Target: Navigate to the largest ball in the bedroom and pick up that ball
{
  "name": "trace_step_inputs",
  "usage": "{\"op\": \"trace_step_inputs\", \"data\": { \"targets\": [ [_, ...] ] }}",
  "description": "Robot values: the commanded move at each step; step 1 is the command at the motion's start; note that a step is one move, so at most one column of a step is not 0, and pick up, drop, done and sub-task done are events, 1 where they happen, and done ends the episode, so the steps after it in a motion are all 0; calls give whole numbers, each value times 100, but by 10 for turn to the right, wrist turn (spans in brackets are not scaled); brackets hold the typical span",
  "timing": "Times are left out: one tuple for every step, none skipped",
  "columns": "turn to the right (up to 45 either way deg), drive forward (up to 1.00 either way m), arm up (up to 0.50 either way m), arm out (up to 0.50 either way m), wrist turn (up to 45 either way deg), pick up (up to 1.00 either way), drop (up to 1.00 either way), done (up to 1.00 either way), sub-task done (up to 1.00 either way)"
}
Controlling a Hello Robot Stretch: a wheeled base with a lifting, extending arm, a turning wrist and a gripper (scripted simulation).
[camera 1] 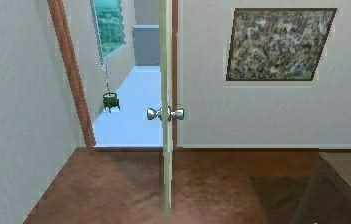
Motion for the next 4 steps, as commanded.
{"op": "trace_step_inputs", "data": {
  "targets": [
    [30,0,0,0,0,0,0,0,0],
    [0,40,0,0,0,0,0,0,0],
    [-450,0,0,0,0,0,0,0,0],
    [0,40,0,0,0,0,0,0,0]
  ]
}}
